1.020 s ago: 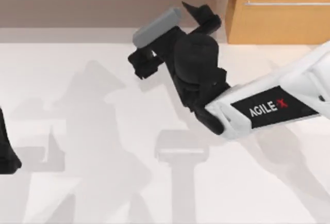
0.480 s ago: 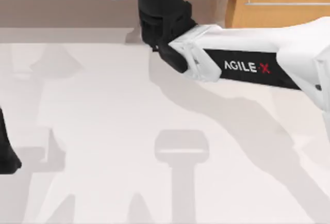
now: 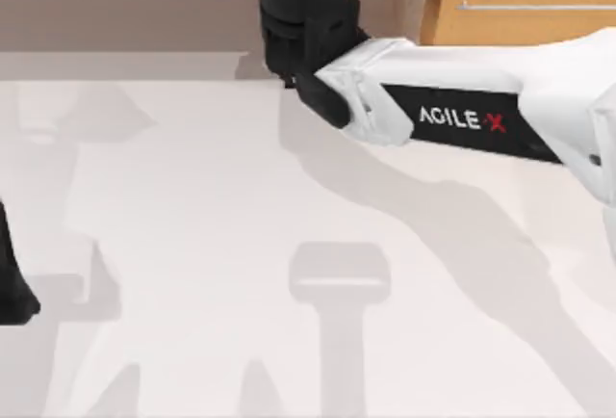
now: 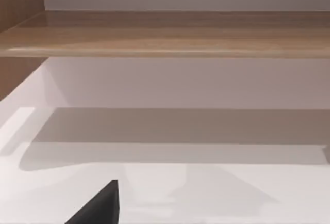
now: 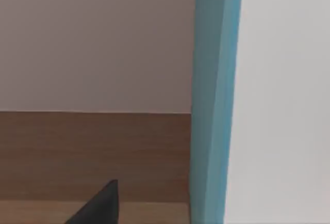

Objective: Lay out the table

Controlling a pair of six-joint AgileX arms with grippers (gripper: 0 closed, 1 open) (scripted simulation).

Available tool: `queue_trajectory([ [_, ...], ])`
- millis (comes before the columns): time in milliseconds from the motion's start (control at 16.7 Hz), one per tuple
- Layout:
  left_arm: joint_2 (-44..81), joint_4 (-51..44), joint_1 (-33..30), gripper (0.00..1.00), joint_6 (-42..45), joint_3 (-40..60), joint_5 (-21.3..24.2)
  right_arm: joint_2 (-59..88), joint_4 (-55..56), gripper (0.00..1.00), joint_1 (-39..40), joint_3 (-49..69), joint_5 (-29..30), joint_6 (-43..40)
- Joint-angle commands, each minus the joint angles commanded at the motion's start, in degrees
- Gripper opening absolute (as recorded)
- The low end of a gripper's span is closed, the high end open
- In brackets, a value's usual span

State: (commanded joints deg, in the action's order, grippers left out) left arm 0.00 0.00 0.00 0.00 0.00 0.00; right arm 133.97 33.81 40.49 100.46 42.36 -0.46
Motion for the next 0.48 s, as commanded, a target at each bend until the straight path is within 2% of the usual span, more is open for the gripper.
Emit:
queue_trajectory([
  [480, 0.0, 0.0, 0.0, 1.0, 0.0, 0.0, 0.0, 3.03, -2.4, 1.0, -1.37, 5.44, -1.24, 0.0],
])
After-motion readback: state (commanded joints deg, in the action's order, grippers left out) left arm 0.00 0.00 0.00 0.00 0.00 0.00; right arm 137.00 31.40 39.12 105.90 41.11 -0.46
